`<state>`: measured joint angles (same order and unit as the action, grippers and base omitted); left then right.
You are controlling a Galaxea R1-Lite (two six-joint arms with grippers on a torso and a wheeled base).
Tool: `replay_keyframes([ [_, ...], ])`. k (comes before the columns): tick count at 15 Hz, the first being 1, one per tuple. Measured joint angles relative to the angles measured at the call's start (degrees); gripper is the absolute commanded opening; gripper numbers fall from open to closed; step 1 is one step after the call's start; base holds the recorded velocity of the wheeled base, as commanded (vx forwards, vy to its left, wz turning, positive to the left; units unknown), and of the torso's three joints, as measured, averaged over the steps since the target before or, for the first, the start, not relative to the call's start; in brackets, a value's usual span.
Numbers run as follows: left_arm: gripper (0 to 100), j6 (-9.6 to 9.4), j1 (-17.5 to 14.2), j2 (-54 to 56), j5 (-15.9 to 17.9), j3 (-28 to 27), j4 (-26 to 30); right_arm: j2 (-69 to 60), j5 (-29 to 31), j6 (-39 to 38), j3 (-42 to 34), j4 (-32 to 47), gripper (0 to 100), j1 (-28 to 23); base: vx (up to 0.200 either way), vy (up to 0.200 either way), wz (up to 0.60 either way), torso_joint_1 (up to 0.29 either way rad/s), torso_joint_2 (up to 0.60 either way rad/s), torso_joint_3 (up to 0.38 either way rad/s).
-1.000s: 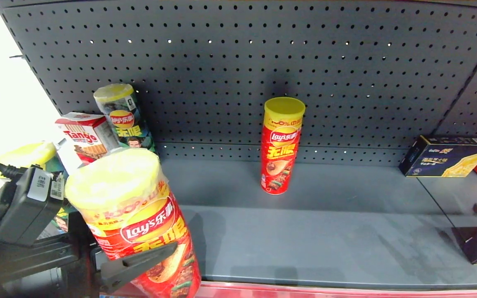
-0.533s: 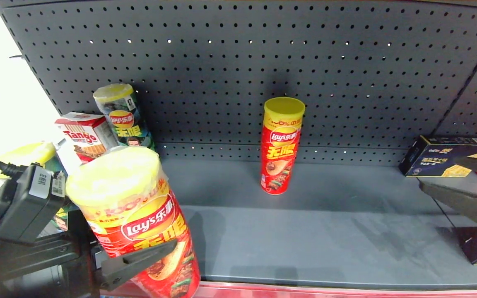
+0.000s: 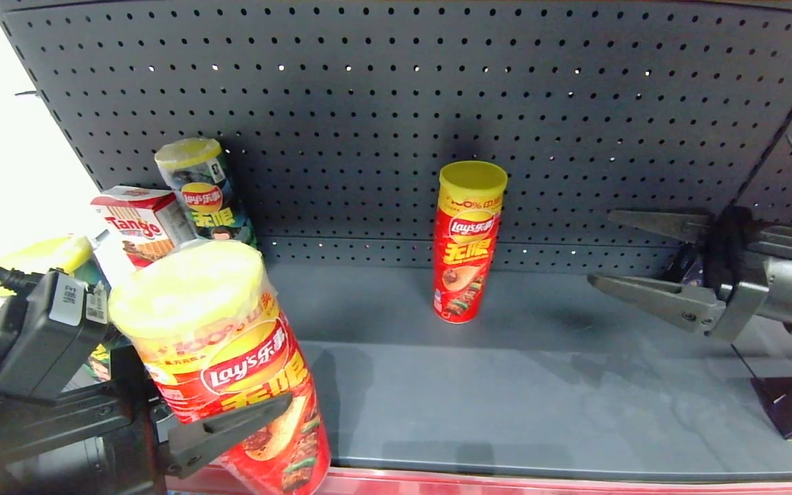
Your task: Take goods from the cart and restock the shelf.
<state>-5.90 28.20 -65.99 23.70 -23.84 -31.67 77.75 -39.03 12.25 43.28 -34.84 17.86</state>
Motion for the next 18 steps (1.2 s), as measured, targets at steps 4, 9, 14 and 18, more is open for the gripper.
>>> replay_keyframes([
  [4, 0, 0.1, 0.07, -0.02, 0.05, 0.21, -0.02, 9.24, -3.74, 1.12, 4.11, -5.99, 100, -1.24, 0.0, 0.0, 0.0, 0.0, 0.0, 0.0],
  [9, 0, 0.11, 0.38, -0.02, 0.3, 0.28, 0.0, 17.77, -4.86, 1.18, 9.42, -6.33, 100, -1.18, 0.0, 0.0, 0.0, 0.0, 0.0, 0.0],
  [14, 0, 0.38, 0.16, -0.02, 0.27, -0.05, -0.13, 24.64, -6.91, 1.18, 15.07, -6.46, 100, -0.61, 0.0, 0.0, 0.0, 0.0, 0.0, 0.0],
  [18, 0, 0.46, 0.09, -0.02, 0.22, -0.05, -0.18, 28.42, -8.16, 1.18, 17.6, -6.46, 100, 0.63, 0.0, 0.0, 0.0, 0.0, 0.0, 0.0],
])
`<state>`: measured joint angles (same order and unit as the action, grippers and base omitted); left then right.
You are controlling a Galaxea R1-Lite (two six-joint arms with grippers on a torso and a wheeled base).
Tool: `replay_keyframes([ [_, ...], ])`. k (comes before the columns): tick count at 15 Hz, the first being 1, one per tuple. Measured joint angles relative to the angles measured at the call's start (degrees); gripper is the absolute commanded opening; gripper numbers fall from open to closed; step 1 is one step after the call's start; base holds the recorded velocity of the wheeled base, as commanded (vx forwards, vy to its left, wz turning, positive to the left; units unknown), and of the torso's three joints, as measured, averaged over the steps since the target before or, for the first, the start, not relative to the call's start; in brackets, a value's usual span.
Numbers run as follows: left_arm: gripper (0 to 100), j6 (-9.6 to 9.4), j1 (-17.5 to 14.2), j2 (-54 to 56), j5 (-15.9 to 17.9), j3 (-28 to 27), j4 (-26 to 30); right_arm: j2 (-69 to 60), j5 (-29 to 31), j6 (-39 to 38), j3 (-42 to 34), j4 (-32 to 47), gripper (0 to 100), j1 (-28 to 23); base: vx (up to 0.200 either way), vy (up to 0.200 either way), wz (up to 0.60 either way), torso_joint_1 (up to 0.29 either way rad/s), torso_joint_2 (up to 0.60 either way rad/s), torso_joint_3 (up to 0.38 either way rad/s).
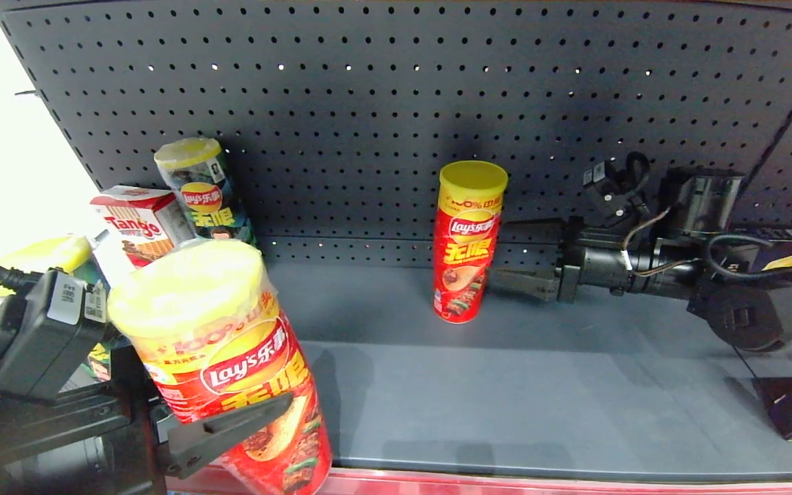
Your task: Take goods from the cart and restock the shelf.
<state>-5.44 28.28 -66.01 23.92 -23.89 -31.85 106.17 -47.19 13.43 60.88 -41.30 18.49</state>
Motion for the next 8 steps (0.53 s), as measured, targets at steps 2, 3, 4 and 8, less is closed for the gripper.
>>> replay_keyframes([
  [2, 0, 0.0, 0.0, 0.0, 0.0, 0.0, -0.05, 1.13, 0.0, -0.02, 0.3, -0.24, 100, 0.68, 0.0, 0.0, 0.0, 0.0, 0.0, 0.0],
  [3, 0, 0.0, 0.0, 0.0, -0.05, -0.02, -0.06, 1.55, 0.0, -0.02, 0.48, -0.46, 100, 0.99, 0.0, 0.0, 0.0, 0.0, 0.0, 0.0],
  [4, 0, 0.0, 0.0, 0.0, -0.11, -0.02, -0.06, 2.07, 0.01, -0.06, 0.78, -0.77, 100, 1.24, 0.0, 0.0, 0.0, 0.0, 0.0, 0.0],
  [8, 0, 0.07, -0.04, 0.0, -0.22, -0.02, -0.06, 4.52, 0.06, -0.09, 2.27, -1.34, 100, 2.62, 0.0, 0.0, 0.0, 0.0, 0.0, 0.0],
])
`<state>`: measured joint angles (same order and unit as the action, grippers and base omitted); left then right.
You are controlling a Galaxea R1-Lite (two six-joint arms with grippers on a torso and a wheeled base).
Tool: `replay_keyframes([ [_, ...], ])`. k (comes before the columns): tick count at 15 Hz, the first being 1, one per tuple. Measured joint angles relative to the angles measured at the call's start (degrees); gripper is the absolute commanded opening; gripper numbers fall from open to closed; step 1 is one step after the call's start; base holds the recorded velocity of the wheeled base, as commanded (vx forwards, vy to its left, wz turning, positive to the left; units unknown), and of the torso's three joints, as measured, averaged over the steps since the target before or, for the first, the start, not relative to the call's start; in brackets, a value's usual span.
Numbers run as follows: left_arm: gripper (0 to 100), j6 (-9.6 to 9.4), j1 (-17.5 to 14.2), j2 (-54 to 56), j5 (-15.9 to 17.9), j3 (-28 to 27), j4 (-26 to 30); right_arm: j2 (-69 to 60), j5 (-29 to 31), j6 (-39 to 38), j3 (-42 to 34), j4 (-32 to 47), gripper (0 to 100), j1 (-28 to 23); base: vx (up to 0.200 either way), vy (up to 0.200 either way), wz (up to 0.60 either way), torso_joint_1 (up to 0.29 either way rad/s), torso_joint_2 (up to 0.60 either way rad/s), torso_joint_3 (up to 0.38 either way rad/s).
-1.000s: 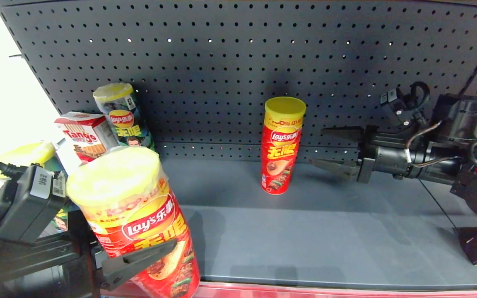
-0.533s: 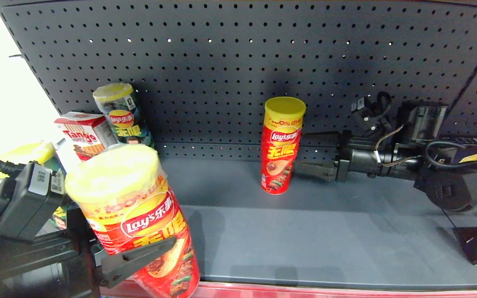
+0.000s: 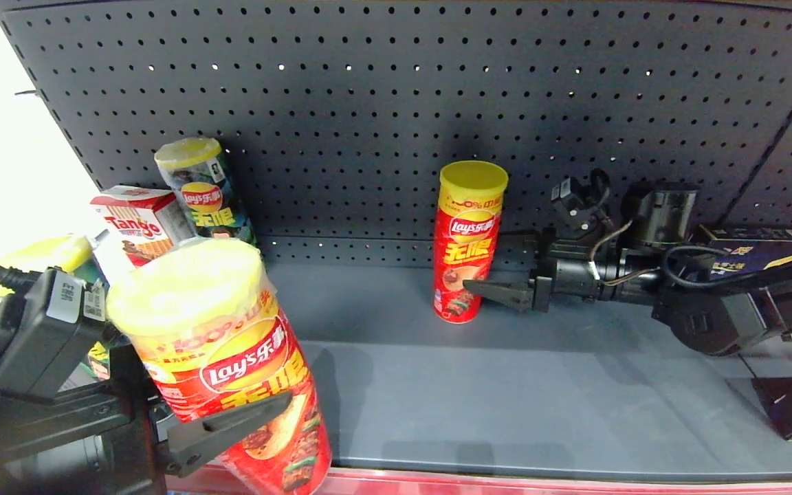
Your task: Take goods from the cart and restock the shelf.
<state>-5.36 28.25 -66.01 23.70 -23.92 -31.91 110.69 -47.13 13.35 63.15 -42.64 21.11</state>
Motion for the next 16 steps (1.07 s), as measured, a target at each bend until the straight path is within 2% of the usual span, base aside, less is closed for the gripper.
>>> replay_keyframes([
  [10, 0, 0.0, -0.85, 0.0, 0.02, 0.28, 0.01, 6.68, 0.62, -0.29, 6.01, -0.38, 100, 2.28, 0.0, 0.0, 0.0, 0.0, 0.0, 0.0],
  [11, 0, 0.01, -0.88, 0.0, 0.02, 0.52, 0.04, 7.31, 0.39, -0.33, 6.53, -0.51, 0, 2.45, 0.0, 0.0, 0.0, 0.0, 0.0, 0.0],
  [16, 0, -0.07, -0.91, -0.05, 0.0, 0.57, 0.01, 8.11, 0.77, -0.73, 6.89, -1.8, 0, 2.83, 0.0, 0.0, 0.0, 0.0, 0.0, 0.0],
])
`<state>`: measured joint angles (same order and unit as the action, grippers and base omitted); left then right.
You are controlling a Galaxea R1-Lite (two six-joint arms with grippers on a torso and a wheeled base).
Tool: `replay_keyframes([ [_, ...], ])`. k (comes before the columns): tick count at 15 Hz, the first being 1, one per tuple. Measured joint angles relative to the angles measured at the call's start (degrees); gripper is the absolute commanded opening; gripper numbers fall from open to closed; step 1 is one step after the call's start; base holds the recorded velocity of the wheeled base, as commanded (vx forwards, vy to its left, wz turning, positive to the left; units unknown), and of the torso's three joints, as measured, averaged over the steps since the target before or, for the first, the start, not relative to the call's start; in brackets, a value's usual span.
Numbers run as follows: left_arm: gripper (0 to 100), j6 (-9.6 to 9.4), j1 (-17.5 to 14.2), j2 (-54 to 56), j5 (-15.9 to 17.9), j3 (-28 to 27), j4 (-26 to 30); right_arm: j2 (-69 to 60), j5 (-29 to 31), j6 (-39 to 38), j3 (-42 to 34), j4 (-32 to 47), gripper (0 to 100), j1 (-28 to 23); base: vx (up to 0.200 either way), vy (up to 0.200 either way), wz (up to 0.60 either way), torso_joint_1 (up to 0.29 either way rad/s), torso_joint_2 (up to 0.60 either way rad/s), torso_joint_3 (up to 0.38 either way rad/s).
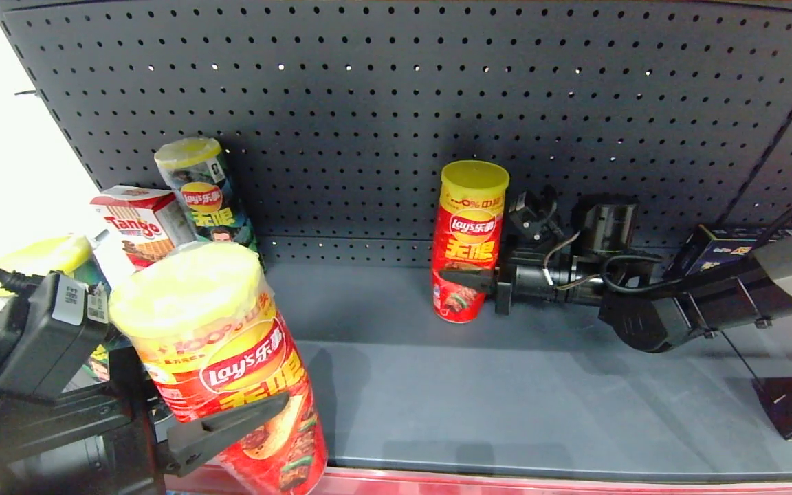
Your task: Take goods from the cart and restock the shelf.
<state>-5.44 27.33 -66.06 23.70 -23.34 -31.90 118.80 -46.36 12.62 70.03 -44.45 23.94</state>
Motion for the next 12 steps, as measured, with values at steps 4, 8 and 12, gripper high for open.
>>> replay_keyframes([
  [4, 0, -0.02, 0.01, -0.01, 0.02, 0.15, 0.02, -3.3, 0.95, -1.67, -2.34, 0.2, 0, 0.17, 0.0, 0.0, 0.0, 0.0, 0.0, 0.0],
  [8, 0, 0.0, 0.0, 0.0, 0.02, -0.24, 0.02, -10.36, 2.41, -2.57, -10.91, -0.3, 0, 1.46, 0.0, 0.0, 0.0, 0.0, 0.0, 0.0],
  [12, 0, -0.02, 0.01, -0.01, 0.05, -0.44, 0.11, -20.5, 7.44, -2.8, -26.44, -3.47, 0, 4.83, 0.0, 0.0, 0.0, 0.0, 0.0, 0.0],
])
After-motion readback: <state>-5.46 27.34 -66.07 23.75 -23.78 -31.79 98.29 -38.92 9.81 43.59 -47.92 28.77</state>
